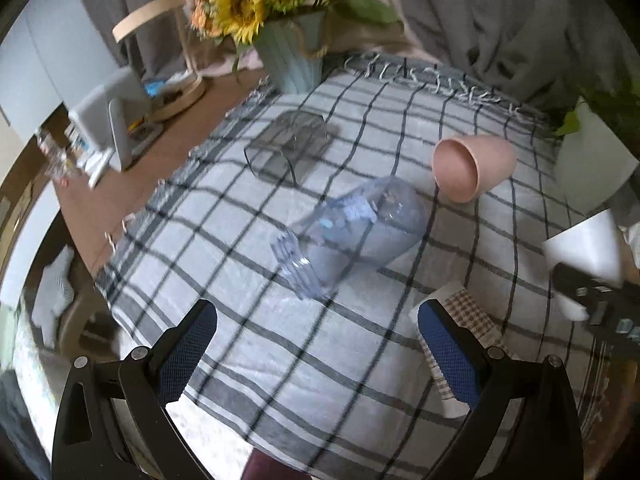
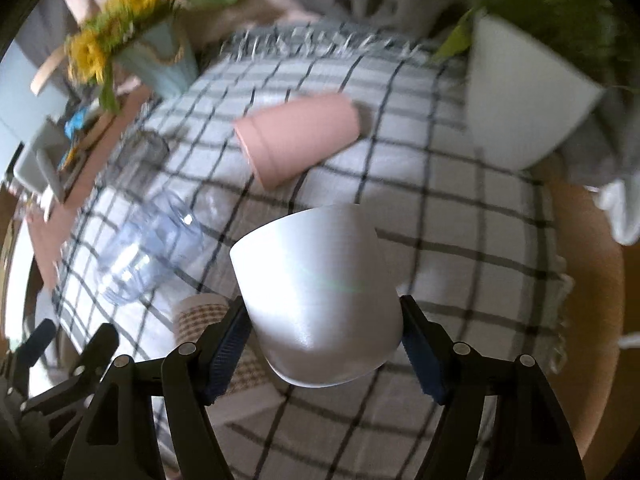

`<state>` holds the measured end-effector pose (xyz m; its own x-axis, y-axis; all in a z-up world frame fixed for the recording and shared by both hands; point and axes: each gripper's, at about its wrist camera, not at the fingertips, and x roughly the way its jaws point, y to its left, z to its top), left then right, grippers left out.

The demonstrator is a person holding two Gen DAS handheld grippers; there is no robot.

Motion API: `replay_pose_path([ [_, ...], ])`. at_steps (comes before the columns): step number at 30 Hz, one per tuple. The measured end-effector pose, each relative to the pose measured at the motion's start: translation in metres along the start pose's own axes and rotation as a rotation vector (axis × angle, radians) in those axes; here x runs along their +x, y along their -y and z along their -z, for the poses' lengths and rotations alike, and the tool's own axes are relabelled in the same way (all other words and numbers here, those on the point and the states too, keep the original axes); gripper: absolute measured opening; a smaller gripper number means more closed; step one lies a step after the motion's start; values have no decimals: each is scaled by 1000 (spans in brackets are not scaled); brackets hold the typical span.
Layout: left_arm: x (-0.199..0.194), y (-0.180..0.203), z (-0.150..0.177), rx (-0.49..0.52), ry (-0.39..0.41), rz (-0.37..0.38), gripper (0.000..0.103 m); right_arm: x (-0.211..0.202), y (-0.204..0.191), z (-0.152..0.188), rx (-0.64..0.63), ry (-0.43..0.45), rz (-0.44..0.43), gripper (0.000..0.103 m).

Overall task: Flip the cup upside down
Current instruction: 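Lift the white cup with the right gripper and roll it over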

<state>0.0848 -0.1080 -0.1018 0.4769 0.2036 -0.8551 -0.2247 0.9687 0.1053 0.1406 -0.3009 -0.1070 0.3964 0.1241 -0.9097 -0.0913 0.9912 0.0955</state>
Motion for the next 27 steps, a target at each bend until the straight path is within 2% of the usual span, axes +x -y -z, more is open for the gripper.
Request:
replay_pose_path([
  [4, -1, -25, -3, 38, 15, 38, 103, -37, -14, 12, 65, 75, 22, 73],
  [10, -1, -70, -15, 137, 38, 69, 103, -56, -61, 28, 155, 117, 32, 73],
  [19, 16, -143, -31, 250, 57, 87, 103, -31, -149, 48, 244, 76, -28, 73],
  [27, 40, -205, -36, 257, 9, 65, 103, -3, -215, 51, 273, 27, -80, 73],
])
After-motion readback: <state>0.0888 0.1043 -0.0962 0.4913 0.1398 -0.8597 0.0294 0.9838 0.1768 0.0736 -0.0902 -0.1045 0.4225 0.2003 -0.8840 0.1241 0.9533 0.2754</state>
